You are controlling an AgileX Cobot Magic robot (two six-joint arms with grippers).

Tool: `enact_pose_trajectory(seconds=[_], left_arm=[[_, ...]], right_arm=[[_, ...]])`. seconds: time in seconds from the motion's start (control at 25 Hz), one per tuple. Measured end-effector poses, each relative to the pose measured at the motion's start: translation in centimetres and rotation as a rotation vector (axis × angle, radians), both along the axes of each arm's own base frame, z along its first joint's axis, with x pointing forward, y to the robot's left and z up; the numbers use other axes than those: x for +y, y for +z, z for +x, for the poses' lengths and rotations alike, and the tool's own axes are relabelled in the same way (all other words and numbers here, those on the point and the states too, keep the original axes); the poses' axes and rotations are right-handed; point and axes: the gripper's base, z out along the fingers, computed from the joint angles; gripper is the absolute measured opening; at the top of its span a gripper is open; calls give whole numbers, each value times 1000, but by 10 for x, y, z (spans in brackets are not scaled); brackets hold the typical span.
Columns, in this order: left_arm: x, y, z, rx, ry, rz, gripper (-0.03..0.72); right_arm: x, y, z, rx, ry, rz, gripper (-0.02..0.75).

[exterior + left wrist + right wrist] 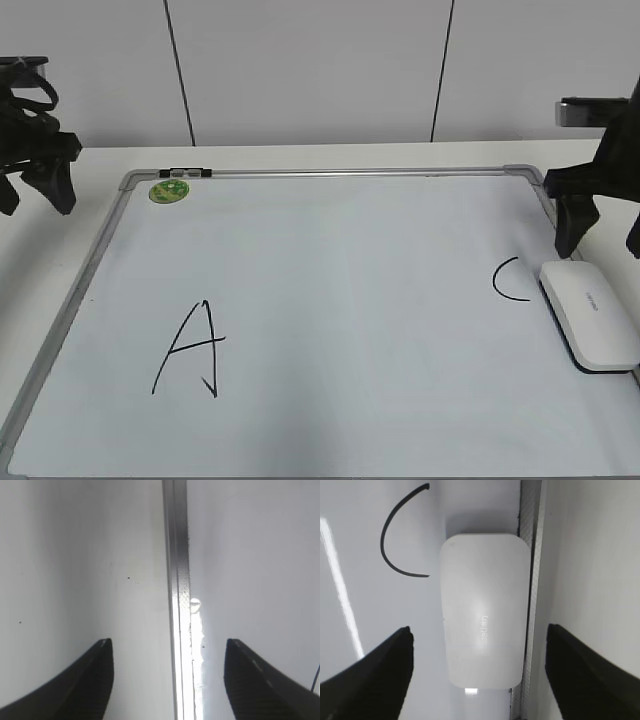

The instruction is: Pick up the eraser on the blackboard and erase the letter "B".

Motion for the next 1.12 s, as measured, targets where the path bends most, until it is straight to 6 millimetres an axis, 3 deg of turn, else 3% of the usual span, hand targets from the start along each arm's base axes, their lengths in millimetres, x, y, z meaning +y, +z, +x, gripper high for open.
enact_pose_trajectory(seconds=[0.28, 0.48, 0.64, 0.84, 1.12], left_arm=[[0, 8, -9, 47, 4, 1, 519], [2, 39, -25, -15, 8, -1, 512], [4, 64, -60, -90, 12, -6, 505], [8, 78, -117, -197, 15, -11, 493], [16, 78, -194, -299, 6, 21, 490]], right_arm=[[3, 34, -12, -88, -18, 2, 595], [12, 62, -43, -201, -8, 8, 594], [26, 73, -79, -316, 34, 22, 594], [36, 73, -117, -413, 66, 34, 594], [31, 59, -155, -399, 63, 41, 594]])
